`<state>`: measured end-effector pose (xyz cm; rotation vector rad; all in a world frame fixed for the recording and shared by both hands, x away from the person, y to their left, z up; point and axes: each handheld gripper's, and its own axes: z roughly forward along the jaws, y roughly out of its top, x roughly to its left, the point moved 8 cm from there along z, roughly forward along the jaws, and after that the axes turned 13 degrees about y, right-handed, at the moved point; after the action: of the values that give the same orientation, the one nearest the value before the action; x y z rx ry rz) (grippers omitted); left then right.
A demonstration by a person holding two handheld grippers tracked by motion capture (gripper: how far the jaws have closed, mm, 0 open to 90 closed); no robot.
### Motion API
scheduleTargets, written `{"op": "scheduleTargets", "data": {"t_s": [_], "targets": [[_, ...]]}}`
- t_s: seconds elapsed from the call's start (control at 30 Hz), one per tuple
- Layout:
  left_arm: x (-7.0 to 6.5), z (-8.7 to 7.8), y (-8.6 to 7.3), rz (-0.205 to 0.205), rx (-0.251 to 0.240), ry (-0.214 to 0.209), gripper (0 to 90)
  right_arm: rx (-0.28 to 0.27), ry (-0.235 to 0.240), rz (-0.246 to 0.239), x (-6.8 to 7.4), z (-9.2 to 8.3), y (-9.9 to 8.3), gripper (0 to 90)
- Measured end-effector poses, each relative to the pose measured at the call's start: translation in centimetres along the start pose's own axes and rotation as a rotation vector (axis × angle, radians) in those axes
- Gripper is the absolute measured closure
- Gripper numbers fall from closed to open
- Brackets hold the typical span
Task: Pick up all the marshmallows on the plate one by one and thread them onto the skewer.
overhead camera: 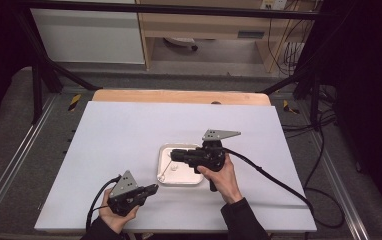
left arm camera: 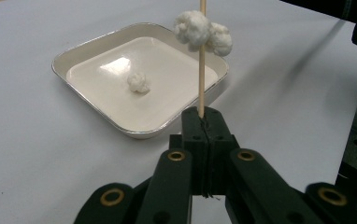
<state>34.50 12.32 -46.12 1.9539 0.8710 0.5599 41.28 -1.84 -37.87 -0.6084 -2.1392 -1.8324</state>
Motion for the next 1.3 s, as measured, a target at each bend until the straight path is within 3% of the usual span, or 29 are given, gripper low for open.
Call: {"op": "scheduleTargets", "data": {"t_s": [0.87, 0.97, 1.03, 1.17, 1.3], "targets": [[0.0, 0.1, -0.1, 0.001, 0.002, 0.007, 89.1, 0.025, 0.017, 0.007, 0.2, 1.2, -1.5, 81.0], [-0.2, -0.2, 0.8, -0.015, -0.032, -0.002, 89.0, 0.073, 0.039, 0.025, 0.2, 1.7, -2.4, 80.8], [-0.2, 0.0, 0.8, 0.007, -0.014, 0.019, 89.0, 0.087, 0.059, 0.031, 0.4, 2.7, -3.4, 80.7], [0.0, 0.3, 0.3, -0.014, 0.006, 0.009, 89.0, 0.101, 0.042, 0.034, -0.1, 3.1, -4.0, 80.0], [0.1, 0.3, 0.3, -0.016, 0.006, 0.013, 89.0, 0.076, 0.028, 0.03, 0.0, 2.8, -3.4, 74.0]]}}
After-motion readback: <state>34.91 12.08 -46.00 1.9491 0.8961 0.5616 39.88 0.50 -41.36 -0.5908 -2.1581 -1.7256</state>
